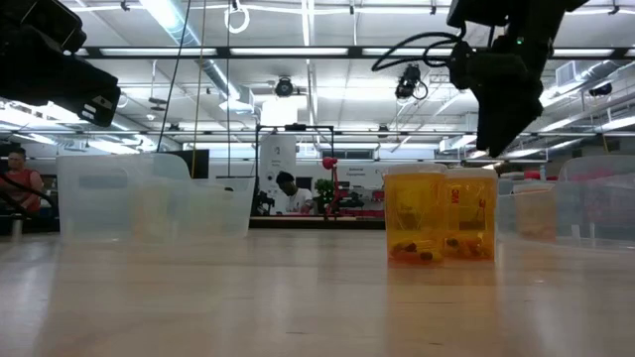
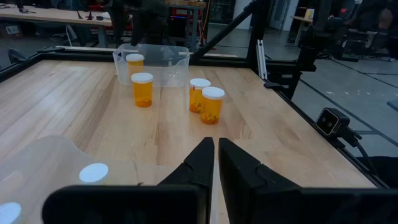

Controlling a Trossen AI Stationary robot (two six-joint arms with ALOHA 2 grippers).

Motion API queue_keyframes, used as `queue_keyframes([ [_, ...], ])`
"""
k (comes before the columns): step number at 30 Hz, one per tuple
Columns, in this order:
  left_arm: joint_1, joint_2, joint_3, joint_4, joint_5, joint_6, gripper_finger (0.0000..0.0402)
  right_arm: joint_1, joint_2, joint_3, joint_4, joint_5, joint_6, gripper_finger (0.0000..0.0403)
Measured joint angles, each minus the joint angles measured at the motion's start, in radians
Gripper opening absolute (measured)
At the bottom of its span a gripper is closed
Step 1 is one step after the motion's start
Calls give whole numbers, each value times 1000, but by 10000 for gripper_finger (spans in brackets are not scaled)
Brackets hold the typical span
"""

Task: Pick and place medicine bottles into bin by pill shape (circle, oval)
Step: Put the orange capsule bottle into the right transparent bin

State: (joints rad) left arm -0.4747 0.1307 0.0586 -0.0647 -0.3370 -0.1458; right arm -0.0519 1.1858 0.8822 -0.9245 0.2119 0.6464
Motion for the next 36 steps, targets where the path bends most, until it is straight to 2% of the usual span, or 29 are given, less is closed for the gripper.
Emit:
queue_keyframes([
  [5, 0, 0, 0, 0, 0, 0, 39, 32, 58, 49, 0, 12, -3, 284],
  [15, 0, 0, 0, 0, 0, 0, 31, 83, 276, 219, 2, 12, -91, 284],
  [22, 0, 0, 0, 0, 0, 0, 31, 88, 391, 319, 6, -29, -144, 284],
  [31, 0, 0, 0, 1, 0, 0, 37, 88, 487, 334, 51, -83, -179, 284],
  [36, 0, 0, 0, 0, 0, 0, 29, 88, 493, 334, 59, -84, -178, 284],
])
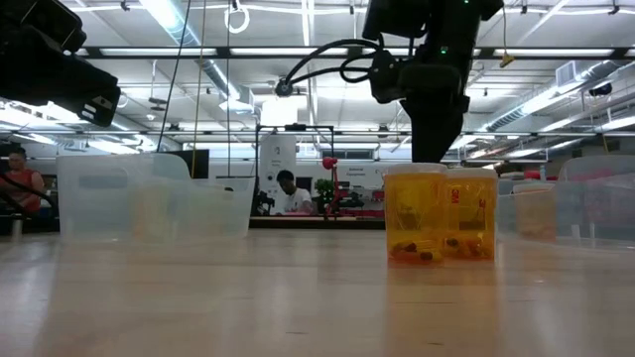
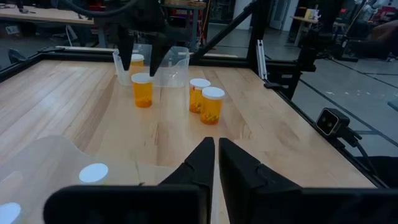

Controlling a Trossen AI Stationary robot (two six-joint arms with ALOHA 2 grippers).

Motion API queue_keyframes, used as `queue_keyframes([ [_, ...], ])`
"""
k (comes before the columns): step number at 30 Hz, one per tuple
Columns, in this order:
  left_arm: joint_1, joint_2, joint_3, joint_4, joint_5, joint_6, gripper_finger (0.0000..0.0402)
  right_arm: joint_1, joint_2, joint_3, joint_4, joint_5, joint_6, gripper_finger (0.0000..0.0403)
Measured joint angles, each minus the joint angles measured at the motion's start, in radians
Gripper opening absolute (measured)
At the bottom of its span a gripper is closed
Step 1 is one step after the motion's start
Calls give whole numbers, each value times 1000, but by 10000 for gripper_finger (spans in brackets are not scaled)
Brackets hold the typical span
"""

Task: Pick and place medicine bottles into bin by pill shape (circle, oval)
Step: Put the orange capsule bottle into the right transparent bin

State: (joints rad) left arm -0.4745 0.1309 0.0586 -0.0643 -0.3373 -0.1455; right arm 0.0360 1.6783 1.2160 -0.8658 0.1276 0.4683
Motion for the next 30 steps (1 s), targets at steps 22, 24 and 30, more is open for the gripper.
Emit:
queue_keyframes([
  [22, 0, 0, 0, 0, 0, 0, 28, -1, -1, -139, 112, 13, -1, 284],
  [24, 0, 0, 0, 0, 0, 0, 28, -1, -1, -154, 123, 12, 3, 283],
  [30, 0, 0, 0, 0, 0, 0, 36, -1, -1, -205, 191, 9, 7, 253],
])
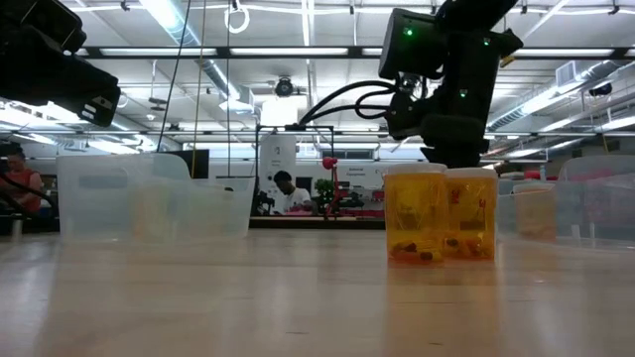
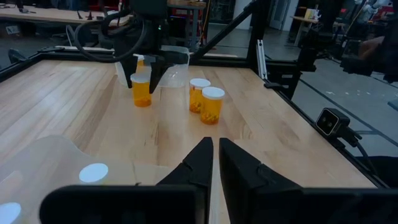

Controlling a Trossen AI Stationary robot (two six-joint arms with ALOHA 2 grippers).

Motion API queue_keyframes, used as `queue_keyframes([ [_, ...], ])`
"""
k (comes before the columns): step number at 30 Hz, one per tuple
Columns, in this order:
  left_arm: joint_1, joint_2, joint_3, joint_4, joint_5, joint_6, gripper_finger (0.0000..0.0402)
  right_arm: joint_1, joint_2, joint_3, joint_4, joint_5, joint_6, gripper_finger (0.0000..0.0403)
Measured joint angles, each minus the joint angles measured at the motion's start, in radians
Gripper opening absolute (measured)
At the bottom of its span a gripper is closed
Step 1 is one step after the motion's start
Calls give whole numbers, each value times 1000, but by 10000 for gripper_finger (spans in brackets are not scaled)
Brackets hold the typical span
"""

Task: Pick and place medicine bottles into bin by pill shape (circle, oval)
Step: Put the orange capsule bottle into the right transparent bin

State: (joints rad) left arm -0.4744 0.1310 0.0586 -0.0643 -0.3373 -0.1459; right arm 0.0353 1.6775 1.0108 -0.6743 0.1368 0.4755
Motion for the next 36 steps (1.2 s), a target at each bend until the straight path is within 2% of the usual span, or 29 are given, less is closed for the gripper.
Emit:
queue_keyframes([
  [8, 0, 0, 0, 0, 0, 0, 34, 0, 0, -15, 31, 0, 0, 207],
  [15, 0, 0, 0, 0, 0, 0, 30, 0, 0, -15, 27, -15, -4, 218],
  [24, 0, 0, 0, 0, 0, 0, 40, 0, -10, -14, 7, -65, 4, 212],
  [36, 0, 0, 0, 0, 0, 0, 28, 1, -174, -14, -49, -42, 61, 214],
])
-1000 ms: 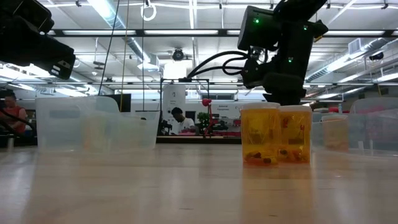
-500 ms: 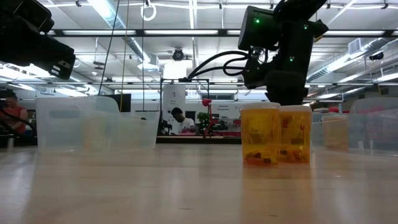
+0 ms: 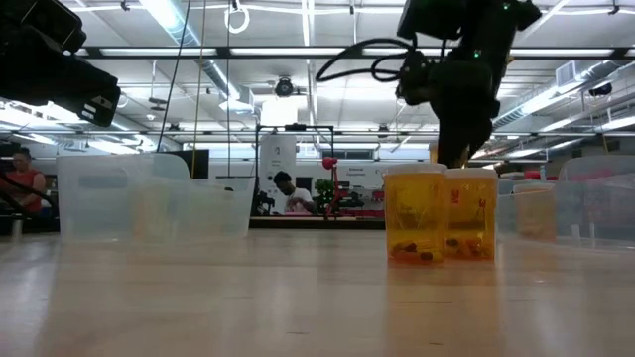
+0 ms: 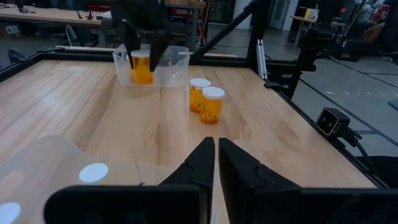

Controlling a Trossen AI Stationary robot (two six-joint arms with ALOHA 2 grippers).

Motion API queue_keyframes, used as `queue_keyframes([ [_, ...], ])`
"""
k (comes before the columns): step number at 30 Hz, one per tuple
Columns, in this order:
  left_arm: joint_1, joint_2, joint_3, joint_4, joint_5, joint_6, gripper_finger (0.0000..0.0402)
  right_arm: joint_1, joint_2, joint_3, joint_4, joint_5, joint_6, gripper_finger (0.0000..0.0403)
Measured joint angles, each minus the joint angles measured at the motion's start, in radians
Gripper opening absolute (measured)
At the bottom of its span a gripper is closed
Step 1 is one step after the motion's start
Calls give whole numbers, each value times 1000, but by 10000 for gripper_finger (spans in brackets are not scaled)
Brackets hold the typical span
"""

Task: Pick and place medicine bottles into bin by pill shape (circle, oval)
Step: Put the orange capsule bottle into the right transparent bin

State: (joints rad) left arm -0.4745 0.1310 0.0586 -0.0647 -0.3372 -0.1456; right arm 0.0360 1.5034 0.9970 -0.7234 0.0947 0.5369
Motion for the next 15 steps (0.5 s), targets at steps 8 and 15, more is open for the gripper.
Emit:
queue_keyframes([
  [8, 0, 0, 0, 0, 0, 0, 39, 0, -86, 0, -75, 13, 50, 214],
  [15, 0, 0, 0, 0, 0, 0, 31, 32, -113, 0, -165, 13, 106, 214],
])
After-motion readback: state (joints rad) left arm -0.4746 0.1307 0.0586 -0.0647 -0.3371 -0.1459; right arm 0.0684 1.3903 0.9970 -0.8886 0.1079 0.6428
